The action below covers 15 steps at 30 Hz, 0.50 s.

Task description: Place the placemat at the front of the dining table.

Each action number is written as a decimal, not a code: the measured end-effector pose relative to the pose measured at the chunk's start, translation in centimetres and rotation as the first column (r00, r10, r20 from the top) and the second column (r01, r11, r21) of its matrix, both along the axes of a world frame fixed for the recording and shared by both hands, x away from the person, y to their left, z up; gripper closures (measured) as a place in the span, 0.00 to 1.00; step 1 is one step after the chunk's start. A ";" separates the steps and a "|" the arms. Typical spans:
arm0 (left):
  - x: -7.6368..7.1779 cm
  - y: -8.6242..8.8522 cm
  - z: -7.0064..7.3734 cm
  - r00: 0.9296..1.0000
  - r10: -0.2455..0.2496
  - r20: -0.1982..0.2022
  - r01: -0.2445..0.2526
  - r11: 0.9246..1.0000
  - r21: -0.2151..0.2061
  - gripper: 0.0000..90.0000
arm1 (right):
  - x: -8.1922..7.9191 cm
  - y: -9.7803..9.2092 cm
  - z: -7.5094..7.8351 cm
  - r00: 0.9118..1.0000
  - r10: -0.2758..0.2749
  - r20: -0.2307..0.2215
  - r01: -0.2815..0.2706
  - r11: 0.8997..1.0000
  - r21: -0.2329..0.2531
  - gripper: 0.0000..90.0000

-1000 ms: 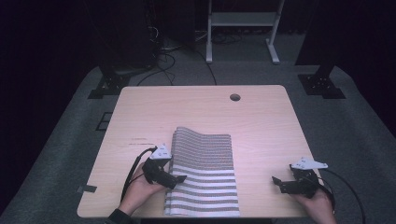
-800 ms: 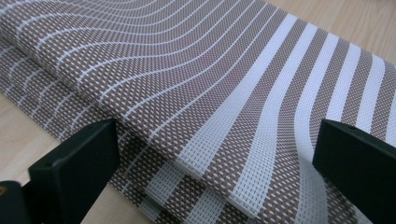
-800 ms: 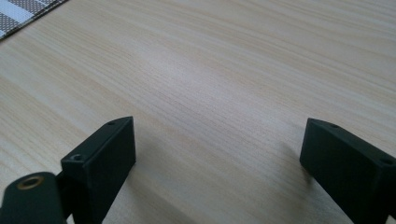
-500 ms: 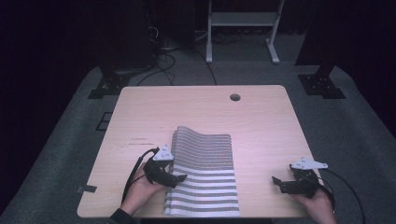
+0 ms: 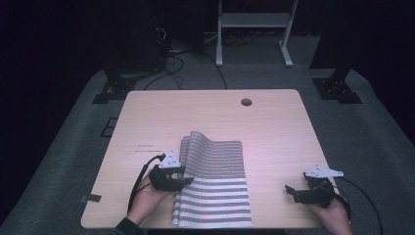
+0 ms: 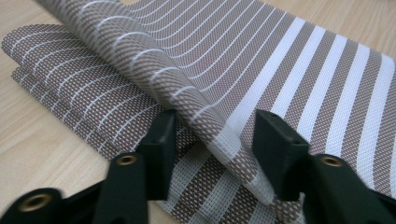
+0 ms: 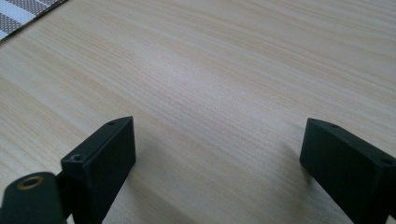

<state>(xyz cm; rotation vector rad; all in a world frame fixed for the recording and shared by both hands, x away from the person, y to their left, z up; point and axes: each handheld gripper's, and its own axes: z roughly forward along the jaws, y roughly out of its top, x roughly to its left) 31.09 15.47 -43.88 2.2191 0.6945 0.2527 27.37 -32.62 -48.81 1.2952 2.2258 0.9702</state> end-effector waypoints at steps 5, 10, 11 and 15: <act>0.0 -0.3 0.5 1.000 -0.002 0.009 0.002 1.000 0.008 0.71 | 0.0 0.0 0.0 1.000 0.000 -0.001 0.000 1.000 0.000 0.10; -0.1 -0.7 0.7 1.000 -0.013 0.014 0.013 1.000 0.012 0.81 | 0.0 0.0 0.0 1.000 0.000 0.000 0.000 1.000 0.000 0.10; -0.1 -0.7 0.7 1.000 -0.014 0.015 0.014 1.000 0.008 0.83 | 0.0 0.0 0.0 1.000 0.000 0.000 0.000 1.000 0.000 0.10; -0.1 -0.9 1.0 1.000 -0.020 0.014 0.020 1.000 -0.004 0.91 | 0.0 0.0 0.0 1.000 0.000 0.000 0.000 1.000 0.000 0.10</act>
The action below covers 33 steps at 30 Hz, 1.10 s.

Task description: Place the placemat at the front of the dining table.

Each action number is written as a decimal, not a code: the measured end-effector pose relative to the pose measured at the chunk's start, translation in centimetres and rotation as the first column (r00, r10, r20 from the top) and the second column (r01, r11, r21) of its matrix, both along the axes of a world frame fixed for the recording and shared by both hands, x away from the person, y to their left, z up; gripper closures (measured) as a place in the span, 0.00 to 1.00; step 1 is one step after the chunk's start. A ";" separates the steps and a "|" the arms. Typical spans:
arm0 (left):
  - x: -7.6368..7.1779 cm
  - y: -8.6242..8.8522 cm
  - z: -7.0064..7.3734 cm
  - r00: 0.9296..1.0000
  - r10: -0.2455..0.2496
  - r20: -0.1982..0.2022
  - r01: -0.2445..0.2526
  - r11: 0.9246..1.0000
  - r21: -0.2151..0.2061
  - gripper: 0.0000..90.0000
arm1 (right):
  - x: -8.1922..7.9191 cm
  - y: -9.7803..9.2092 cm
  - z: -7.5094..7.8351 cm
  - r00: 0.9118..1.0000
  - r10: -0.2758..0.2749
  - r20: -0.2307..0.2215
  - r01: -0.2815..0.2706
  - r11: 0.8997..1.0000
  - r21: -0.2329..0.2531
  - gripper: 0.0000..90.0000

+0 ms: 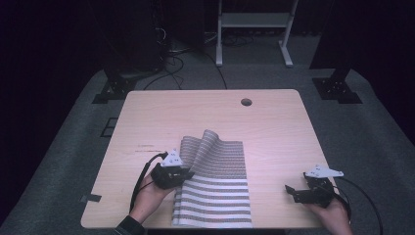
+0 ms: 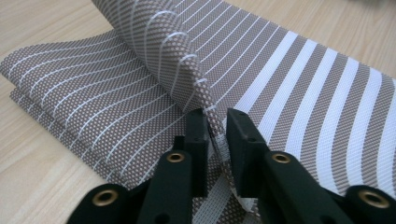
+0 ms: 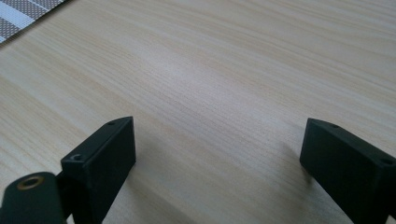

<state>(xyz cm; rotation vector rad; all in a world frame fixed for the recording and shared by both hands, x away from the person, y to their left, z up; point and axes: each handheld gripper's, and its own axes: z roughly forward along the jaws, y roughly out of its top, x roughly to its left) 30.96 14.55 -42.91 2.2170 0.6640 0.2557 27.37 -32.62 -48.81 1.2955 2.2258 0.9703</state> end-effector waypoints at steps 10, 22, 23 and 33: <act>0.1 -0.3 0.7 1.000 -0.003 0.020 0.004 1.000 -0.023 0.96 | 0.0 0.0 0.0 1.000 0.000 -0.001 0.000 1.000 0.000 0.10; 1.0 -1.8 1.6 0.999 -0.015 0.047 0.017 0.999 -0.034 0.97 | 0.0 0.0 0.0 1.000 0.000 0.000 0.000 1.000 0.000 0.10; 1.1 -1.9 1.7 0.999 -0.016 0.050 0.017 0.999 -0.034 0.97 | 0.0 0.0 0.0 1.000 0.000 0.000 0.000 1.000 0.000 0.10; 2.0 -3.1 2.2 0.998 -0.017 0.062 0.020 0.999 -0.050 0.97 | 0.0 0.0 0.0 1.000 0.000 0.000 0.000 1.000 0.000 0.10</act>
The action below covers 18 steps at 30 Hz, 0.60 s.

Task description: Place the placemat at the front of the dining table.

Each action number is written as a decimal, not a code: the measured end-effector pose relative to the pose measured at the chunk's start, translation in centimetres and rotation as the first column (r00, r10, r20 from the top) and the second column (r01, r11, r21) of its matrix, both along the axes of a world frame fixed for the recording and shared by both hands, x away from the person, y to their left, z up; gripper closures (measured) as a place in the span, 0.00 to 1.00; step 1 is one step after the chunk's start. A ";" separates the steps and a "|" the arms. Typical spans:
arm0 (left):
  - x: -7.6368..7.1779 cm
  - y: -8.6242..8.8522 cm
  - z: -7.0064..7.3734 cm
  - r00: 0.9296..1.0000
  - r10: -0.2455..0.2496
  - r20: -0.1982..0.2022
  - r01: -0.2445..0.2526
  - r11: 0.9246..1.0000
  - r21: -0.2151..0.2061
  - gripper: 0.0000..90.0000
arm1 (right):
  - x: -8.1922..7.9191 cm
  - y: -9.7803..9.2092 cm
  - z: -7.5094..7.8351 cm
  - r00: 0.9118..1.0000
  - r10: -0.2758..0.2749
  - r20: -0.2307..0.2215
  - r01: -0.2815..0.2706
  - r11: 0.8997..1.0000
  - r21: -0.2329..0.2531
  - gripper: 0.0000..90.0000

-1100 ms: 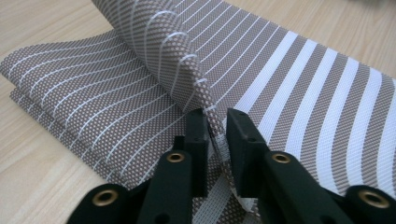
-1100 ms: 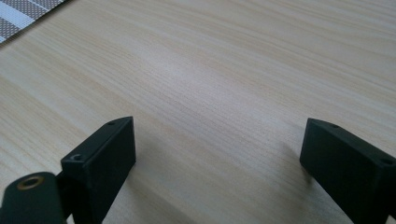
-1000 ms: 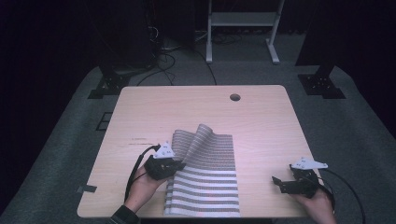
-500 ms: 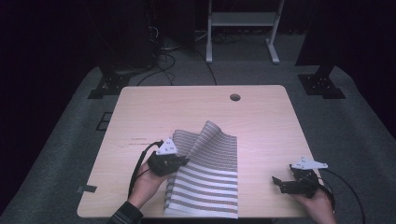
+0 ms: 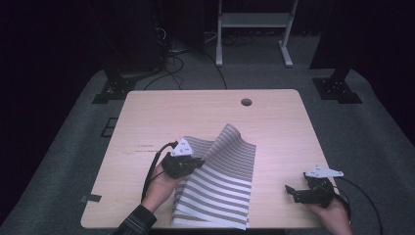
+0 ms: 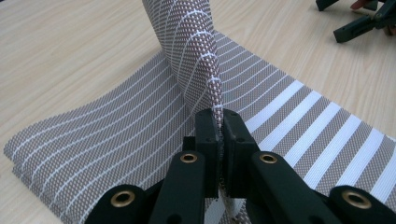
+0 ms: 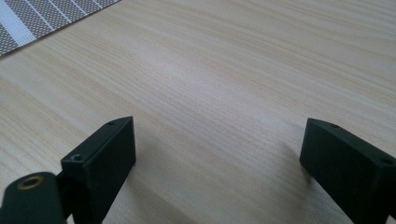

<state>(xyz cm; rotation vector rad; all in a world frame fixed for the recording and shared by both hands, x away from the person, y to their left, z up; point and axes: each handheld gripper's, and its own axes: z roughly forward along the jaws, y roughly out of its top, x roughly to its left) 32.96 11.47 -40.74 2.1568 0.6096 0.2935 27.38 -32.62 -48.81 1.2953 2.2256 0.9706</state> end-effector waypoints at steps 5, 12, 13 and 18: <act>0.4 -0.8 0.4 1.000 -0.009 0.010 0.009 1.000 -0.005 0.97 | 0.0 0.0 0.0 1.000 0.000 0.000 0.000 1.000 0.000 0.10; 1.0 -1.9 0.6 1.000 -0.019 0.014 0.019 1.000 -0.016 0.97 | 0.0 0.0 0.0 1.000 0.000 0.000 0.000 1.000 0.000 0.10; 1.2 -2.2 0.8 1.000 -0.023 0.015 0.023 1.000 -0.020 0.97 | 0.0 0.0 0.0 1.000 0.000 0.000 0.000 1.000 0.001 0.10; 1.5 -2.9 1.0 1.000 -0.024 0.021 0.024 0.999 -0.024 0.97 | 0.0 0.0 0.0 1.000 0.000 0.000 0.000 1.000 0.001 0.10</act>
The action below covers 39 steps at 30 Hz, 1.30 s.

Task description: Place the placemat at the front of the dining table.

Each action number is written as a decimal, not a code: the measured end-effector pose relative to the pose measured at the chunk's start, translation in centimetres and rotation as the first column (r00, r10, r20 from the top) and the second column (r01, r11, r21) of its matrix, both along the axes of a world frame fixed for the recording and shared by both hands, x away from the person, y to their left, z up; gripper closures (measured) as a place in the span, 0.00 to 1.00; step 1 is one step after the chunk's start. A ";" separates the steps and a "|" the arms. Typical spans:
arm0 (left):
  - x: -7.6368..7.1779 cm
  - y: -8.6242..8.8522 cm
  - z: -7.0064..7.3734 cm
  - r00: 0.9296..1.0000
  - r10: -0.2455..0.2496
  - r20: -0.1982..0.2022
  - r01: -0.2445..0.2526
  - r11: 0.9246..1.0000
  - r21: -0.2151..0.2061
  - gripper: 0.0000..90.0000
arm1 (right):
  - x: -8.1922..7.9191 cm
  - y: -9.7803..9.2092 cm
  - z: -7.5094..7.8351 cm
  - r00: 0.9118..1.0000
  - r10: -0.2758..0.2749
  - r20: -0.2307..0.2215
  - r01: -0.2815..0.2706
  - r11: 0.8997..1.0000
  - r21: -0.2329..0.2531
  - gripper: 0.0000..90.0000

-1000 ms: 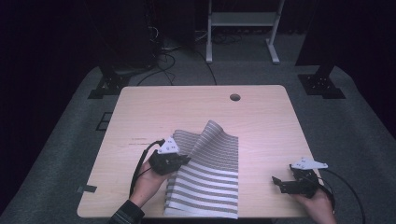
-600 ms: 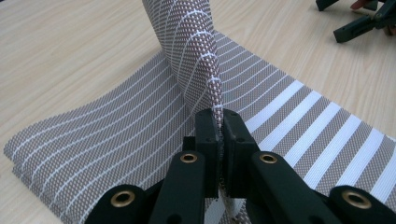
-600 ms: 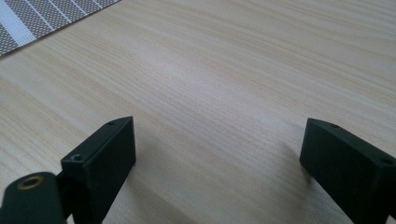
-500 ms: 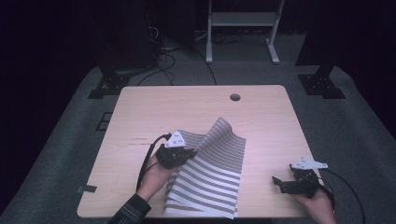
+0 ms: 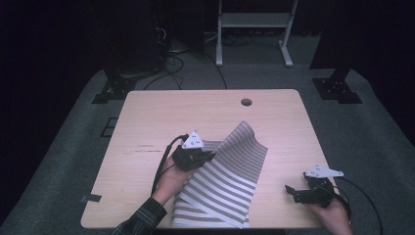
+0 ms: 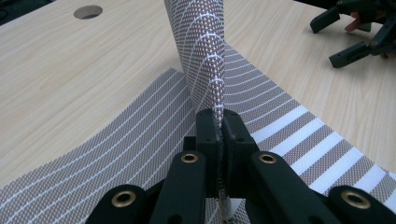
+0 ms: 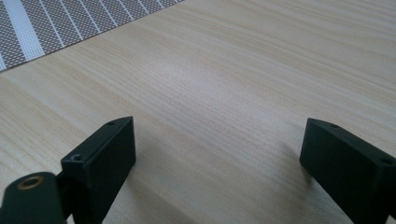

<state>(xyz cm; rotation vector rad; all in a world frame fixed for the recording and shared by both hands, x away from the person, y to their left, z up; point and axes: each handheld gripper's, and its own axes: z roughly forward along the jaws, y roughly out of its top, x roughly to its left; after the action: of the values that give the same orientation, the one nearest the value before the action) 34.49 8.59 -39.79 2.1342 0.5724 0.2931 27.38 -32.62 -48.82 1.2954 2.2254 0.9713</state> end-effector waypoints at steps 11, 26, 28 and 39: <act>1.5 -1.9 0.3 1.000 -0.002 -0.001 0.002 1.000 -0.012 0.97 | 0.0 0.0 0.0 1.000 -0.001 0.000 0.001 1.000 0.001 0.10; 3.8 -5.5 0.9 1.000 -0.015 -0.002 0.014 1.000 -0.007 0.97 | 0.0 0.0 0.0 1.000 0.001 0.000 -0.001 1.000 0.000 0.10; 4.1 -5.8 0.8 1.000 -0.011 -0.008 0.011 1.000 -0.016 0.97 | 0.0 0.0 0.0 1.000 0.000 0.000 0.000 1.000 0.000 0.10; 5.6 -8.2 0.2 1.000 -0.013 -0.022 0.013 1.000 0.002 0.97 | 0.0 0.0 0.0 1.000 0.000 0.000 0.000 1.000 0.000 0.10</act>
<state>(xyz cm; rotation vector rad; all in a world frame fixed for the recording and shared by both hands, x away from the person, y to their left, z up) 40.09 0.43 -39.63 2.1447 0.5711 0.2638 27.37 -32.62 -48.81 1.2962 2.2255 0.9715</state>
